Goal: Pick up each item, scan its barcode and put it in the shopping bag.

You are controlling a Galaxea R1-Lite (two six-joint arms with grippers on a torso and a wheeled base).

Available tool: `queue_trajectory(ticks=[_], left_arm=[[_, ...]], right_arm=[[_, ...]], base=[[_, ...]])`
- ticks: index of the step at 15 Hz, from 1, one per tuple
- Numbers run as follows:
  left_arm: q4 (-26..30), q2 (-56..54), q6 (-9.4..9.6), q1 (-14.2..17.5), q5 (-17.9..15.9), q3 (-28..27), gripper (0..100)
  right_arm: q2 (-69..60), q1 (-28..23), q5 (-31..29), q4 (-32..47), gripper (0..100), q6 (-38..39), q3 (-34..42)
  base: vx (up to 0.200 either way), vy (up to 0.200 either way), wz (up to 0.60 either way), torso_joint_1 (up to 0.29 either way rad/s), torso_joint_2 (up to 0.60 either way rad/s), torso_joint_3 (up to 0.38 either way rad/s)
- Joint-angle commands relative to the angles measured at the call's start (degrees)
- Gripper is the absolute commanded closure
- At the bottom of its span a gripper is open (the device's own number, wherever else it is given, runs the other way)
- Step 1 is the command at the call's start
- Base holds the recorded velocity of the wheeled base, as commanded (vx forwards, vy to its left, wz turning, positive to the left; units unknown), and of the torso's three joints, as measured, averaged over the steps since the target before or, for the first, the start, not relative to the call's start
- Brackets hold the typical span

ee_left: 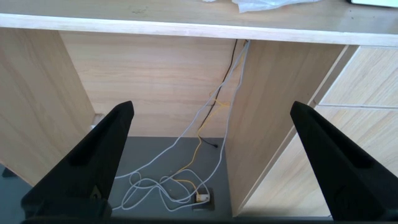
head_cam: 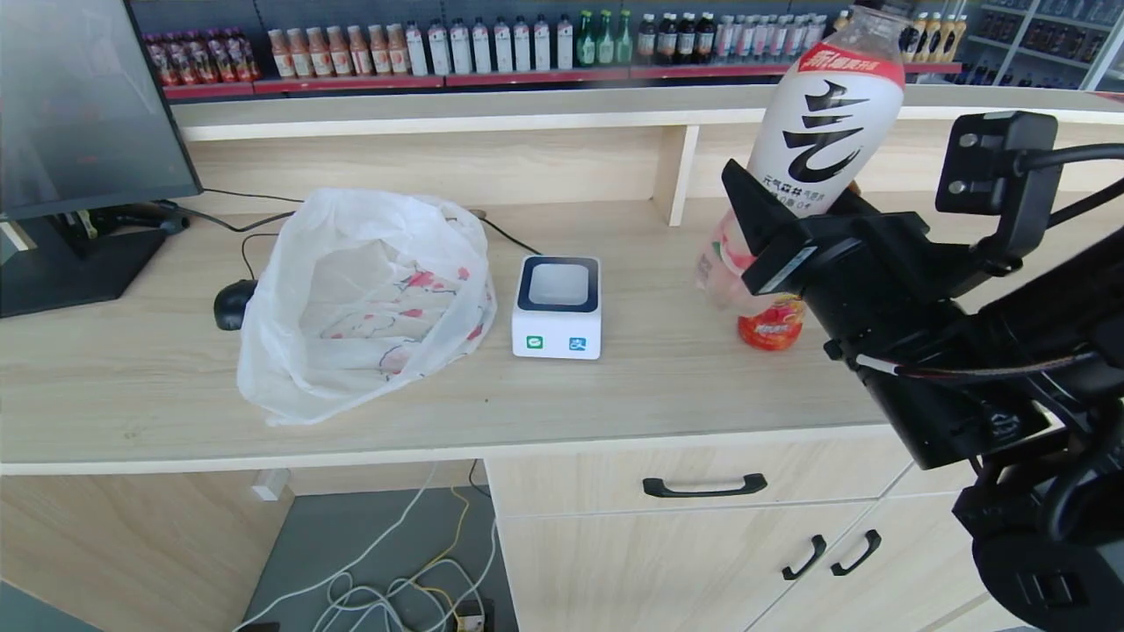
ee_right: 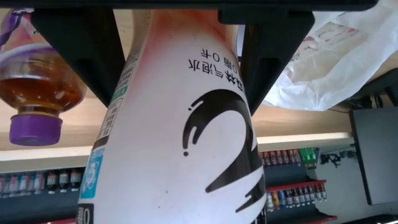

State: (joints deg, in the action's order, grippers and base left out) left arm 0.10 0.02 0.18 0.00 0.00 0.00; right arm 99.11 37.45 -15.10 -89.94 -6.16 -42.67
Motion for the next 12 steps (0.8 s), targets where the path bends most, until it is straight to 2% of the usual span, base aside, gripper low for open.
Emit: queue_trajectory(ticks=[1, 9, 12], left_arm=[[0.0, 0.0, -0.01, 0.0, 0.0, 0.0, 0], [0.0, 0.0, 0.08, 0.0, 0.0, 0.0, 0], [0.0, 0.0, 0.08, 0.0, 0.0, 0.0, 0]], right_arm=[[-0.1, -0.4, 0.0, -0.1, 100, 0.3, -0.2], [-3.0, -0.4, -0.5, -0.1, 100, 0.6, 1.6], [-3.0, -0.4, -0.5, -0.1, 100, 0.6, 2.0]], base=[[0.000, 0.200, 0.00, 0.007, 0.01, 0.007], [0.000, 0.200, 0.00, 0.003, 0.00, -0.001], [0.000, 0.000, 0.00, 0.000, 0.00, 0.000]])
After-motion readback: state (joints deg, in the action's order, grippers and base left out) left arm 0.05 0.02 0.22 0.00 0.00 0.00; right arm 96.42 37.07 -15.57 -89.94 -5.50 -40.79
